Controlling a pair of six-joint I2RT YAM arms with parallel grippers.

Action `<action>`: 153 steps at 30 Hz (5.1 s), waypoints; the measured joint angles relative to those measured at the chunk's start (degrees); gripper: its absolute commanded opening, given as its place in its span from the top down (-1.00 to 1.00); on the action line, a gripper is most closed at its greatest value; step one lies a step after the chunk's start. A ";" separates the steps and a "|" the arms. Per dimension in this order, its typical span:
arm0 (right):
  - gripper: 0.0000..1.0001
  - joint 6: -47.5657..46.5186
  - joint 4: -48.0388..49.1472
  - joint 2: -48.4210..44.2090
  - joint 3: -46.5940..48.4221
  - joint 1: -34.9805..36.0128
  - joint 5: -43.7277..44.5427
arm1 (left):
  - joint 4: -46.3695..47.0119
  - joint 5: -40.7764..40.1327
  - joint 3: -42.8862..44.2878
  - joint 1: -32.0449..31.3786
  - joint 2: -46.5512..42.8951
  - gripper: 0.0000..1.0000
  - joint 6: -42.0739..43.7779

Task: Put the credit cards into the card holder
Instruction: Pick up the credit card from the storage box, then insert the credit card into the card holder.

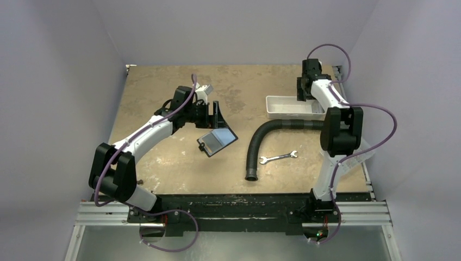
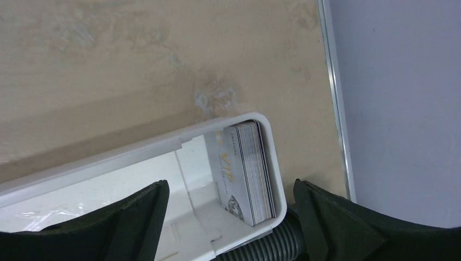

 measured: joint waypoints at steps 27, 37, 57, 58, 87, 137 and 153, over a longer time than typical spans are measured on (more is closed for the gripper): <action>-0.22 -1.01 -3.65 6.21 1.14 -3.91 3.21 | -0.31 0.00 -0.02 0.61 -0.02 -0.61 0.35; 0.02 -1.05 -4.07 6.56 1.55 -3.91 3.04 | -0.28 0.02 -0.02 0.63 -0.02 -0.62 0.35; 0.25 -1.46 -5.11 5.40 1.57 -3.91 3.21 | -0.11 0.61 -0.02 0.66 -0.04 -0.63 0.33; 0.17 -1.46 -5.16 5.27 1.57 -3.91 3.23 | -0.11 0.63 -0.02 0.66 -0.04 -0.63 0.33; 0.57 -2.14 -5.25 5.03 1.90 -3.52 4.98 | 0.02 1.25 -0.63 0.90 -0.09 -0.64 0.33; 1.00 29.75 33.53 -4.42 -24.70 27.08 -80.63 | -0.20 -18.21 -15.15 3.58 -3.50 0.22 -5.84; 1.00 21.64 27.04 2.78 -20.13 25.90 -80.02 | 1.38 -17.84 -15.15 3.58 -0.66 0.19 -7.32</action>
